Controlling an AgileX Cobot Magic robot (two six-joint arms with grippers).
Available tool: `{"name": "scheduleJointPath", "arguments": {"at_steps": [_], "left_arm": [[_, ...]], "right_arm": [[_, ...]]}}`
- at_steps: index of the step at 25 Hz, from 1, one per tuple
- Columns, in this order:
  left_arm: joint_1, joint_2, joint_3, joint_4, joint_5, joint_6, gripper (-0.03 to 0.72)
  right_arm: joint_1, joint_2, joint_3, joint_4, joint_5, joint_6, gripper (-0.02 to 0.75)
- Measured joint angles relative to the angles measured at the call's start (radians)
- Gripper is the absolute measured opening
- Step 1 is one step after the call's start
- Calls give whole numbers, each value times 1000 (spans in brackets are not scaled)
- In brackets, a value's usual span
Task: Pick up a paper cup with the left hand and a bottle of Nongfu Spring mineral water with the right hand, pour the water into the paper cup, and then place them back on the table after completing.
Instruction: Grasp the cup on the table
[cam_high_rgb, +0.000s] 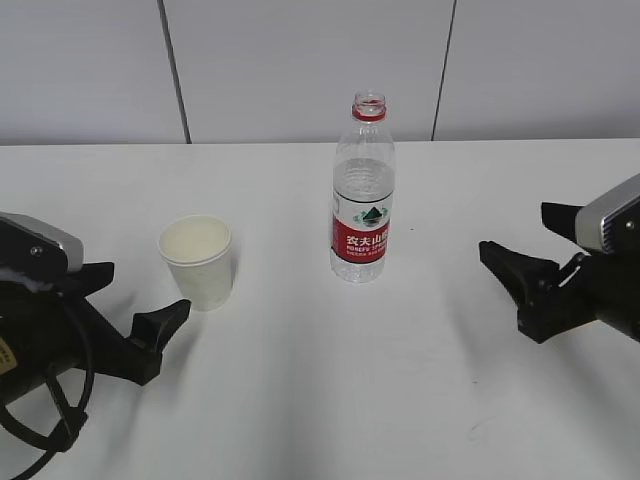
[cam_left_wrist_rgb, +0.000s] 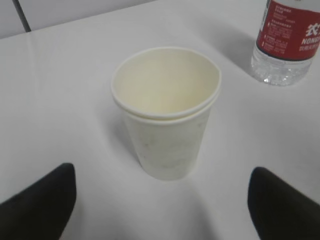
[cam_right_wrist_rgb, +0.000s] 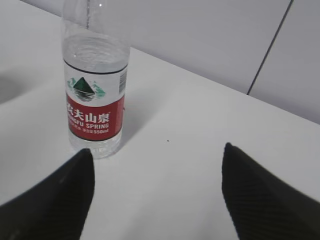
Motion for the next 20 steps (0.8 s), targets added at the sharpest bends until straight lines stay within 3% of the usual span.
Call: {"name": "scheduleJointPath", "arguments": {"at_steps": [20], "left_arm": [[0, 229, -215, 52, -77, -21, 637]], "right_arm": [[0, 41, 0, -36, -49, 41, 587]]}}
